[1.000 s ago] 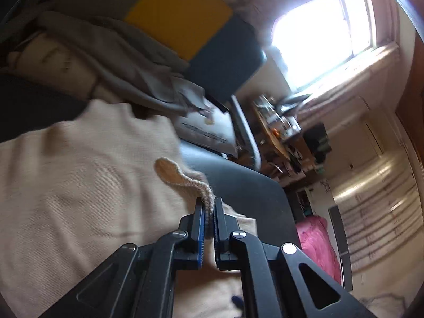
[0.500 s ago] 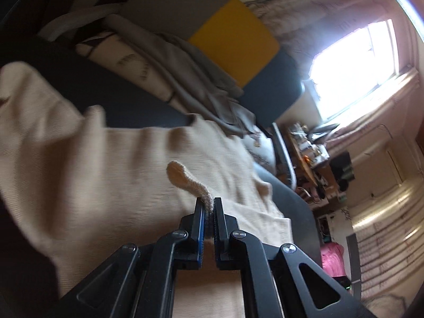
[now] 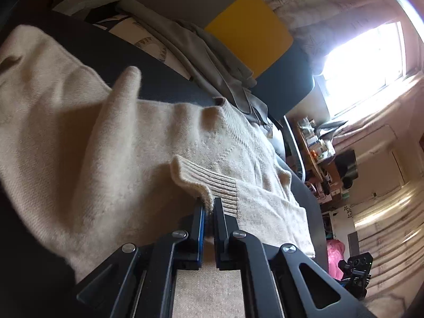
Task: Fold clothes
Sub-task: 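Lay the sleeve flat across the cardigan body and open the left gripper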
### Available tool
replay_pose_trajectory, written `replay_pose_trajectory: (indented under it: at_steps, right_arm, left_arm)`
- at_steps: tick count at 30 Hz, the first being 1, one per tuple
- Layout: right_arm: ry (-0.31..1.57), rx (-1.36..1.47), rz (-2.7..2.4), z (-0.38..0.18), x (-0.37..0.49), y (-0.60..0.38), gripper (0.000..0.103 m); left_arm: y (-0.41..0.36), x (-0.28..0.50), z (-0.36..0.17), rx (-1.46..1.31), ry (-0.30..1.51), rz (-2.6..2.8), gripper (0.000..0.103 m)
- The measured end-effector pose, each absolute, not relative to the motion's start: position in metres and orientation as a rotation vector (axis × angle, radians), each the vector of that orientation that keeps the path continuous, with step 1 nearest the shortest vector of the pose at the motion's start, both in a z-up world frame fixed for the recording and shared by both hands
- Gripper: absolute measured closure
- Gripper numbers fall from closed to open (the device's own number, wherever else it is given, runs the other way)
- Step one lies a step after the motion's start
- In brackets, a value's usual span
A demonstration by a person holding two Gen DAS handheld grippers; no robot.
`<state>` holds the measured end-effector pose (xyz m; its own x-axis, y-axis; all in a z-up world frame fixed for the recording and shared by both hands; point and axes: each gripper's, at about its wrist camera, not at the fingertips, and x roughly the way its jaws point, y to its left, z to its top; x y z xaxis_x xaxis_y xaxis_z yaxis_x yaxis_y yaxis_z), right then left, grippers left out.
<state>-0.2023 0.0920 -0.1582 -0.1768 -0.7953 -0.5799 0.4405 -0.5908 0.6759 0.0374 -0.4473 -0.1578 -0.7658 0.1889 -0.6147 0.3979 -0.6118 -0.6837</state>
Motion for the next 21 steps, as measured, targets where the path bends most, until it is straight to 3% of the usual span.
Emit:
replay_pose_trajectory:
  at_steps: [5,13,14,21]
  right_arm:
    - [-0.67,1.344,-1.757,-0.191,-0.217,0.088,0.003]
    - [-0.912,1.241,-1.948,-0.195,-0.242,0.117,0.004]
    - [-0.875,1.244,-1.96,-0.193,-0.238,0.116,0.004]
    - [-0.512,1.244,-2.054,-0.169,-0.201,0.121,0.003]
  left_arm:
    - [-0.447,0.035,-0.168,1.077,1.282,-2.448,0.099]
    - [-0.446,0.041,-0.175,1.125,1.254,-2.422,0.098]
    - [-0.446,0.043,-0.172,1.124,1.255,-2.438,0.098]
    - [-0.473,0.061,-0.146,0.952,1.309,-2.502,0.073]
